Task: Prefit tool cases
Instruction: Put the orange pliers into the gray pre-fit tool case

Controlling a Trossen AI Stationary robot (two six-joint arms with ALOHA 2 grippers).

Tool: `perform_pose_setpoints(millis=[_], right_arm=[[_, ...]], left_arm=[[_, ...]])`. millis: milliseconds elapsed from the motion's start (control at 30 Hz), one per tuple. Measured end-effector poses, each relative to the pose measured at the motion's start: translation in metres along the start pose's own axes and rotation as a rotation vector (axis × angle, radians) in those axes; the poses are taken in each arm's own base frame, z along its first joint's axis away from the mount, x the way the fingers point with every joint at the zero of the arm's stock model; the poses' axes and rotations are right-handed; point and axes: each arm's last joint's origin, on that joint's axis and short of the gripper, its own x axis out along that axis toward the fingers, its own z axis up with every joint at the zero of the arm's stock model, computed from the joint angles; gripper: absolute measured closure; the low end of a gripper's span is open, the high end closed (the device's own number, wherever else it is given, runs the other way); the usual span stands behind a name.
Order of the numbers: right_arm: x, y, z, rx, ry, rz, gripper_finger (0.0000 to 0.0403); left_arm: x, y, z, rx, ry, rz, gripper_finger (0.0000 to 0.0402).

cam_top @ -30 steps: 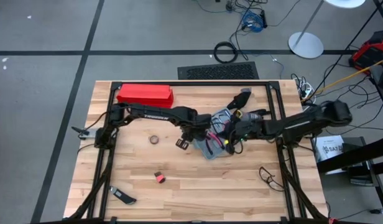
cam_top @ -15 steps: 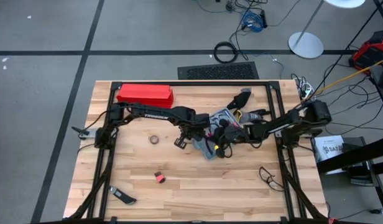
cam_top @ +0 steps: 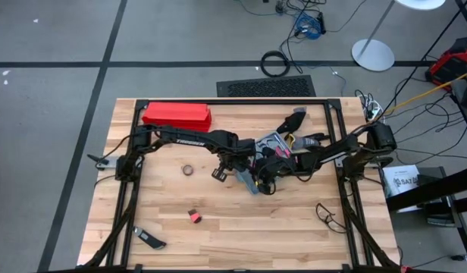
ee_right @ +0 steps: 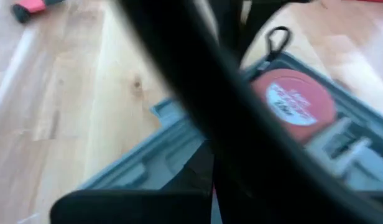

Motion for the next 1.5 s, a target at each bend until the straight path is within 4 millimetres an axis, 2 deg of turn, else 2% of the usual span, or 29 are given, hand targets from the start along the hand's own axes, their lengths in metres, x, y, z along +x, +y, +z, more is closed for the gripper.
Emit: perform_pose_setpoints(millis=[333, 600, 867, 967, 1067, 1233, 1400, 1500], right_arm=[[-0.008, -0.005, -0.001, -0.019, 0.053, -0.106, 0.0403], [-0.027, -0.01, 0.001, -0.026, 0.109, -0.17, 0.0403], [-0.055, -0.026, -0.007, 0.001, 0.26, -0.37, 0.0403], [-0.054, -0.031, -0.015, 0.032, 0.303, -0.39, 0.0403], [-0.05, -0.034, -0.029, 0.053, 0.371, -0.383, 0.0403], [-0.04, -0.031, -0.032, 0.12, 0.358, -0.327, 0.0403], [-0.027, -0.016, -0.025, 0.168, 0.265, -0.165, 0.0403], [-0.026, -0.007, -0.023, 0.171, 0.23, -0.113, 0.0403]], left_arm=[[0.0, 0.0, -0.001, 0.0, 0.006, -0.004, 0.04], [0.0, -0.001, -0.001, 0.0, 0.011, -0.008, 0.04], [-0.008, 0.003, 0.022, 0.03, -0.144, 0.097, 0.04], [-0.009, 0.007, 0.028, 0.026, -0.203, 0.139, 0.04], [-0.007, 0.014, 0.025, -0.007, -0.228, 0.159, 0.04], [0.002, 0.012, 0.009, -0.055, -0.131, 0.092, 0.04], [0.009, 0.004, -0.003, -0.068, -0.045, 0.032, 0.04], [0.014, 0.0, -0.009, -0.075, -0.011, 0.008, 0.04]])
